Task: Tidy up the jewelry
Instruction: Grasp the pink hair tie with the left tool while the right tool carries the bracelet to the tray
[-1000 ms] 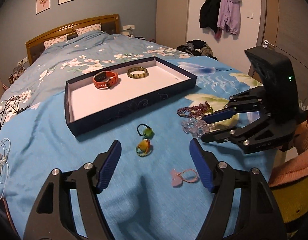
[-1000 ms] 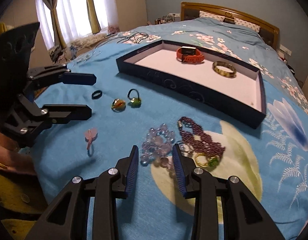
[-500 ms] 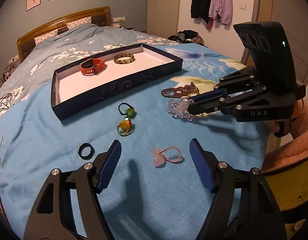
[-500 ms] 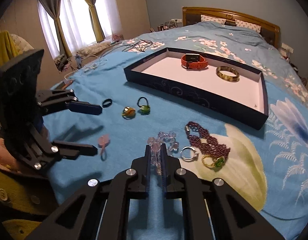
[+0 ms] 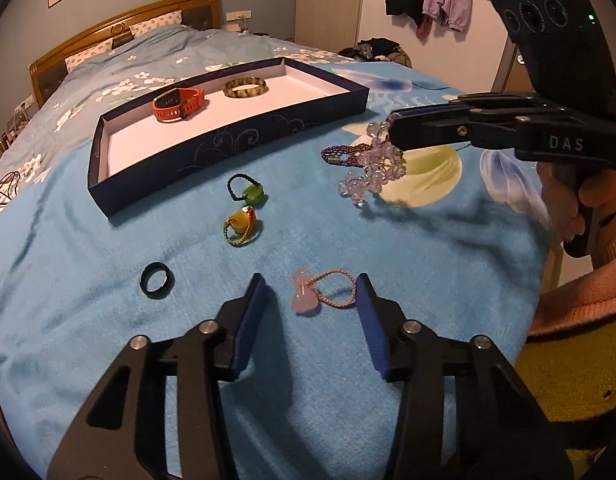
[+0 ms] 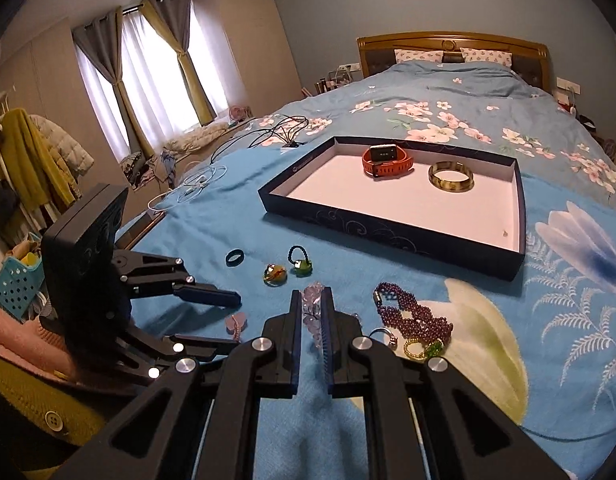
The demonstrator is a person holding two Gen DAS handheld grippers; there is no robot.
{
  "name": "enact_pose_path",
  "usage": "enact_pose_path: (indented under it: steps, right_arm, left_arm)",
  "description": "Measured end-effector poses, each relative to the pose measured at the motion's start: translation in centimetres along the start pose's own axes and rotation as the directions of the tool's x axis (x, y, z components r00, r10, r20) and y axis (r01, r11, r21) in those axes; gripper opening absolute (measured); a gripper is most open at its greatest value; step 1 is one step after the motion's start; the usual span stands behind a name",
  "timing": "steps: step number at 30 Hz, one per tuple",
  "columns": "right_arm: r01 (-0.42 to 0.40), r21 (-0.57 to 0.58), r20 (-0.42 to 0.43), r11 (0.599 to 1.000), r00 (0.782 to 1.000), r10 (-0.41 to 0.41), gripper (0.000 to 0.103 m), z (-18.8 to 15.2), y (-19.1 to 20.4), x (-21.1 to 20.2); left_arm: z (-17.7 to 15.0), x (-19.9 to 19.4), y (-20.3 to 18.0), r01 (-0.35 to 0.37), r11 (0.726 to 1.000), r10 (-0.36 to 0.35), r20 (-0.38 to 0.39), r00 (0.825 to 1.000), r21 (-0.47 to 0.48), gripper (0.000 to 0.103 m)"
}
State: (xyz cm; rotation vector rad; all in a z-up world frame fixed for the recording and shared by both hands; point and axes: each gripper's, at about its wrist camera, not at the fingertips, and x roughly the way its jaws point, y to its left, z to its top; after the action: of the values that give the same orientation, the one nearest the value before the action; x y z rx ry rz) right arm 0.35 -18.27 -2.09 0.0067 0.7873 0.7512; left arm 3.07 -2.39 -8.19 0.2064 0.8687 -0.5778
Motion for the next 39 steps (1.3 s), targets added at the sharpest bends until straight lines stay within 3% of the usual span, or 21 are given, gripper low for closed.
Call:
enact_pose_path:
  steps: [3,12,17,25,39]
  right_arm:
    - [-0.002,0.012,0.008,1.0,1.0,0.001,0.008,0.1,-0.3,0.1]
    - [-0.007,0.019,0.048,1.0,0.999,0.006,0.008,0.9,-0.5,-0.7]
    - [-0.01,0.023,0.076,1.0,0.997,0.008,0.008,1.6,-0.7,-1.1]
    - [0.003,0.024,0.123,1.0,0.992,-0.006,0.008,3.4,-1.5,-1.5]
    - [0.058,0.051,0.189,0.997,0.98,-0.067,0.008,8.2,-5.0,-0.2]
  left_arm:
    - [0.0,0.0,0.2,0.008,1.0,-0.008,0.003,1.0,-0.013,0.031]
    - [0.4,-0.3,0.5,0.023,0.999,-0.022,0.026,0.999,-0.041,0.03]
    - [1.4,-1.6,0.9,0.033,0.998,-0.029,0.08,0.996,-0.049,0.03]
    - [4.0,-2.8,2.0,0.003,0.999,0.003,0.157,0.988,-0.041,0.03]
    - [9.6,-1.4,5.6,-0.071,0.996,0.08,0.192,0.978,-0.052,0.03]
